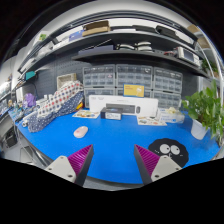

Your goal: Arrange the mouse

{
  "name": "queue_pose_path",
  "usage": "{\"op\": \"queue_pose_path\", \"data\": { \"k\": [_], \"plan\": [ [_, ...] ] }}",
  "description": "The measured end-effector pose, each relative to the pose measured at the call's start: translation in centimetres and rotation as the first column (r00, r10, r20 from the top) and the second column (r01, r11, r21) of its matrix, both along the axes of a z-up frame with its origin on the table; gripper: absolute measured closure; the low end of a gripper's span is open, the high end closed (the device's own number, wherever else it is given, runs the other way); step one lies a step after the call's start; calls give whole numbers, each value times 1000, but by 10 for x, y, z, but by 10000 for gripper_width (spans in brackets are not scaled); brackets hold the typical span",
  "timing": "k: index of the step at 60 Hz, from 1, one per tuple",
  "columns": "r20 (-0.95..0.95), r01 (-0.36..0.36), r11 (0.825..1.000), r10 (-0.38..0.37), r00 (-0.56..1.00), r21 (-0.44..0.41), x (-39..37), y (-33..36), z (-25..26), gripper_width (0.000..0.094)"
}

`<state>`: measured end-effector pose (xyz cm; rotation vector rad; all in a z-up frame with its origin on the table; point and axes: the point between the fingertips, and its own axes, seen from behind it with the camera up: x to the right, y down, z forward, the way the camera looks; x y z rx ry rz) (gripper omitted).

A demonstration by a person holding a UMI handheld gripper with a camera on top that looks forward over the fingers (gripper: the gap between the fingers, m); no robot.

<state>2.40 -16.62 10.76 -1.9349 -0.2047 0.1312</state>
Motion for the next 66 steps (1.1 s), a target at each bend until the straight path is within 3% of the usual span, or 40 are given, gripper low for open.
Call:
{"op": "queue_pose_path", "data": {
  "k": [8, 33, 58, 66],
  "plan": [
    [1, 18, 999, -18, 1000, -39, -14, -8, -22, 118],
    [-11, -42, 984, 41, 999, -175, -159, 10, -93, 114],
    [52, 83, 968, -73, 996, -235, -206, 159, -115, 126],
    [46, 114, 960, -106, 993, -256, -215, 190, -121, 221]
  ]
}}
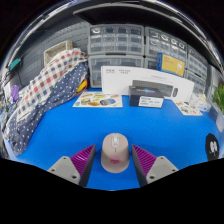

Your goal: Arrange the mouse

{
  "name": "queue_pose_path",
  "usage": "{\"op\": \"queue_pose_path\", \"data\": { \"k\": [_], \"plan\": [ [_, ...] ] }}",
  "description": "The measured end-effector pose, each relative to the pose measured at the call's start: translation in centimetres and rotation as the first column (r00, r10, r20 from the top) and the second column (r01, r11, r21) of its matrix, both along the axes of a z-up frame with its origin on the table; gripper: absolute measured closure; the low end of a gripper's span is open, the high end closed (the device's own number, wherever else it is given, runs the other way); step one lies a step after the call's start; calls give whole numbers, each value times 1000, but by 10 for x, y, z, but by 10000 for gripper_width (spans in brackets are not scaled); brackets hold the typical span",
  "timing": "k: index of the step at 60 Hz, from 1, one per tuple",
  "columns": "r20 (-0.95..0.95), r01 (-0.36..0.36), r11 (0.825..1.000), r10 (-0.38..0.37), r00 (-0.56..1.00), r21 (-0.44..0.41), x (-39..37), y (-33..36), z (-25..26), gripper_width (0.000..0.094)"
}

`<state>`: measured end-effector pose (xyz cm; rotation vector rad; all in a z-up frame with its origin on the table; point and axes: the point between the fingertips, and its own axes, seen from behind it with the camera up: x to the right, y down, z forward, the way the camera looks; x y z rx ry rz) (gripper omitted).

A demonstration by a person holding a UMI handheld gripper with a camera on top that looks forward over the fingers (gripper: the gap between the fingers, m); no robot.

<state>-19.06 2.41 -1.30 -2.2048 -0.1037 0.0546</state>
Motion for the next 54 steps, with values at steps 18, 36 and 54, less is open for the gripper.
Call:
{"op": "queue_pose_path", "data": {
  "k": [18, 36, 54],
  "plan": [
    [-9, 21, 997, -22, 1000, -70, -2, 5, -3, 546],
    [5, -95, 992, 95, 995, -87, 22, 3, 32, 607],
    [87, -59, 988, 47, 995, 145, 224, -6, 188, 606]
  ]
}}
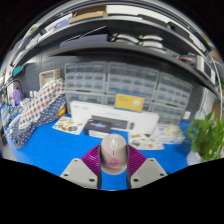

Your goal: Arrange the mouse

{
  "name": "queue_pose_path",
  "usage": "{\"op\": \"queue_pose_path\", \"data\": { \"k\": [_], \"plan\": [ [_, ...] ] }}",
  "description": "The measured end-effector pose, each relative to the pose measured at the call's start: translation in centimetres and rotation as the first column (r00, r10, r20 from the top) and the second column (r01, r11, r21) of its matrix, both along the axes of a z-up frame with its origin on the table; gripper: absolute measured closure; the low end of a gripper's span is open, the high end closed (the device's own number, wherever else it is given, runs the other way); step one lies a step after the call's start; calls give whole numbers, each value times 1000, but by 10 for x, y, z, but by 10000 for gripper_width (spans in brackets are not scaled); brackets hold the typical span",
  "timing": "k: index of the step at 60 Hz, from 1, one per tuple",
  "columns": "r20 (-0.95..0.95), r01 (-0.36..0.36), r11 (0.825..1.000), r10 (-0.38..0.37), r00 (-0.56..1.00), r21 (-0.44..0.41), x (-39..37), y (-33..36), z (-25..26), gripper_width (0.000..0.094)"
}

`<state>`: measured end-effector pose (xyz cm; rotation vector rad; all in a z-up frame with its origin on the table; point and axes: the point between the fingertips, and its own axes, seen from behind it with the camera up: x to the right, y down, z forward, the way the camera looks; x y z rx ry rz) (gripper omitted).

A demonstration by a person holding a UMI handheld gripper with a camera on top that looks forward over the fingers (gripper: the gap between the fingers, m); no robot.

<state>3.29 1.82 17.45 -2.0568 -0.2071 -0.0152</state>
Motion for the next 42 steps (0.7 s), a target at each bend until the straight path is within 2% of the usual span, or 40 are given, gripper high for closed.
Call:
{"op": "queue_pose_path", "data": {
  "k": [9, 19, 28, 38, 40, 42],
  "plan": [
    [33, 62, 998, -63, 997, 24, 112, -12, 16, 606],
    [40, 162, 983, -159, 986, -90, 208, -29, -55, 607],
    [49, 178, 956, -172, 984, -232, 238, -55, -134, 608],
    [36, 164, 936, -161, 986, -312, 239, -72, -185, 594],
    [22, 172, 944, -173, 985, -280, 238, -68, -183, 593],
    [8, 181, 942, -186, 982, -282, 238, -70, -186, 579]
  ]
}}
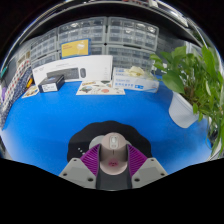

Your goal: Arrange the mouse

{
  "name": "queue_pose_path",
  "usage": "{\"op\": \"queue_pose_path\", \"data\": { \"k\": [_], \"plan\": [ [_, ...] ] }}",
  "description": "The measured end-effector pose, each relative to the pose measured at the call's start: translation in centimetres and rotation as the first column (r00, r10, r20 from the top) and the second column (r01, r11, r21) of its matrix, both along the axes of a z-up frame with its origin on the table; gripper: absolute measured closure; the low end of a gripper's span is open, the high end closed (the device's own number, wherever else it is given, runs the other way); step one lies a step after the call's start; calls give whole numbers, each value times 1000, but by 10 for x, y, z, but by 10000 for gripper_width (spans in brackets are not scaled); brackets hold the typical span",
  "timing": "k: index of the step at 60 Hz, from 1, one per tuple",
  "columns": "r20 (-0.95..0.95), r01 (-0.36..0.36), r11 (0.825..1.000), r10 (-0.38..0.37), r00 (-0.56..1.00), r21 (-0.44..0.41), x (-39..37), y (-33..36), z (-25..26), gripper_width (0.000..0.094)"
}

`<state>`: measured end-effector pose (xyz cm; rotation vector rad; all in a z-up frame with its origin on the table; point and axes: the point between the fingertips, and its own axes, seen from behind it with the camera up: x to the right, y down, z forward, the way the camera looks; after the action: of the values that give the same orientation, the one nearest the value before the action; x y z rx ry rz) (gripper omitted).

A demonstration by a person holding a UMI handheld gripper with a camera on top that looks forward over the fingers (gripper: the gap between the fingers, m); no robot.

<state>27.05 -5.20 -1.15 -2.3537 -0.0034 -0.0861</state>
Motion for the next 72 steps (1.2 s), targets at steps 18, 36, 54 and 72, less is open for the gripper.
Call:
{"op": "queue_pose_path", "data": {
  "k": [18, 36, 54, 72],
  "plan": [
    [-15, 76, 997, -76, 997, 17, 9, -2, 1, 257],
    [23, 64, 998, -65, 998, 13, -31, -32, 44, 76],
    [-43, -18, 997, 21, 999, 70, -179, -85, 91, 73],
    [-34, -54, 979, 62, 997, 198, -246, -107, 167, 79]
  ]
}}
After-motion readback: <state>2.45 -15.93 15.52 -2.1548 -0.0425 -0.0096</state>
